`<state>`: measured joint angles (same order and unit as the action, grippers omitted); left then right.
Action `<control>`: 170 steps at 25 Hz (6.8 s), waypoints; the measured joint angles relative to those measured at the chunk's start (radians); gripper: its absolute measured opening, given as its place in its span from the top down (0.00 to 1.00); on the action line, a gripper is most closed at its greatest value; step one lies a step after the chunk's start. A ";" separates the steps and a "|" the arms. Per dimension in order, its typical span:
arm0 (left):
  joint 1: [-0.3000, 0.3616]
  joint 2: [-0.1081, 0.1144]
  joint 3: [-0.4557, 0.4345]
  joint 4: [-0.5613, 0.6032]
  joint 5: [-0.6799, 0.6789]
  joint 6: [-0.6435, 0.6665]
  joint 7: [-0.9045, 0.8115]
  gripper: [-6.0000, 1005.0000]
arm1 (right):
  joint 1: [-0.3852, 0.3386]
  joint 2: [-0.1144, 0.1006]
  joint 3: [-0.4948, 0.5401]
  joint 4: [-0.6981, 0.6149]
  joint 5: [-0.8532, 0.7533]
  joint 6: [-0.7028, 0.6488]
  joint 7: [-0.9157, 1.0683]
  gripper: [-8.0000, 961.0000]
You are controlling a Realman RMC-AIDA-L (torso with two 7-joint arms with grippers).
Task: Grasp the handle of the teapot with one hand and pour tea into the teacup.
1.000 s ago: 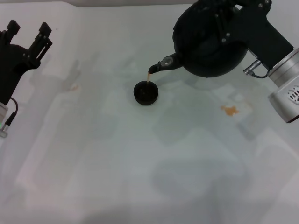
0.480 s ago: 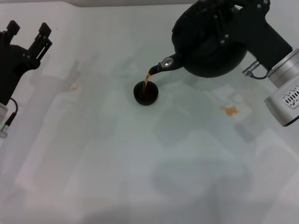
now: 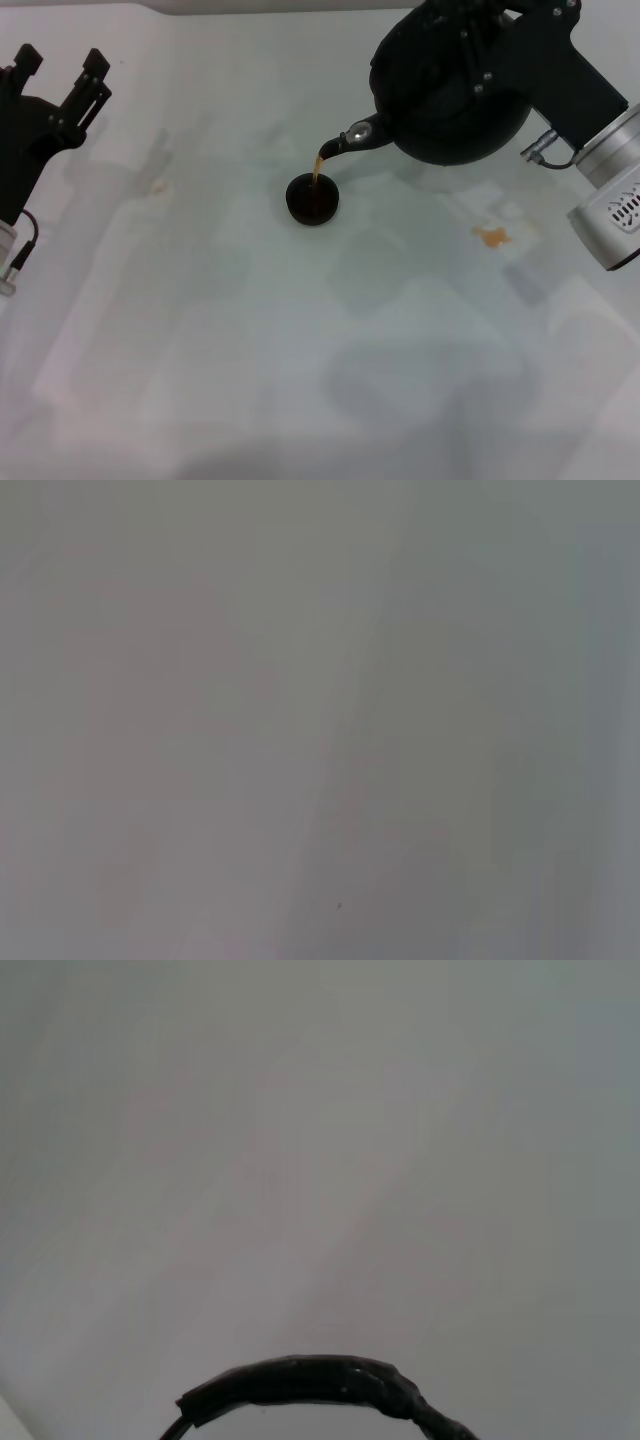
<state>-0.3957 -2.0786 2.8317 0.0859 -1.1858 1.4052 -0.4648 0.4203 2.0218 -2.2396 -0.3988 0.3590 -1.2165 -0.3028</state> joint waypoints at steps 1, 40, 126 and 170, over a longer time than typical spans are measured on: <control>0.000 0.000 0.000 0.000 0.000 0.000 0.000 0.14 | 0.000 0.000 0.000 0.000 0.000 0.000 0.000 0.86; 0.005 0.000 0.000 0.019 0.000 -0.002 0.000 0.14 | -0.017 -0.002 -0.005 0.010 0.053 0.012 0.350 0.86; 0.018 0.001 0.000 0.024 0.000 0.005 0.000 0.14 | -0.206 -0.007 -0.037 0.225 0.033 -0.171 0.872 0.11; 0.015 -0.003 0.005 0.026 -0.083 -0.012 0.033 0.14 | -0.216 0.006 0.027 0.074 0.241 -0.079 0.522 0.09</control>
<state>-0.3805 -2.0819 2.8368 0.1118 -1.2690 1.3929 -0.4313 0.2046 2.0280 -2.2122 -0.3244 0.6004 -1.2956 0.2188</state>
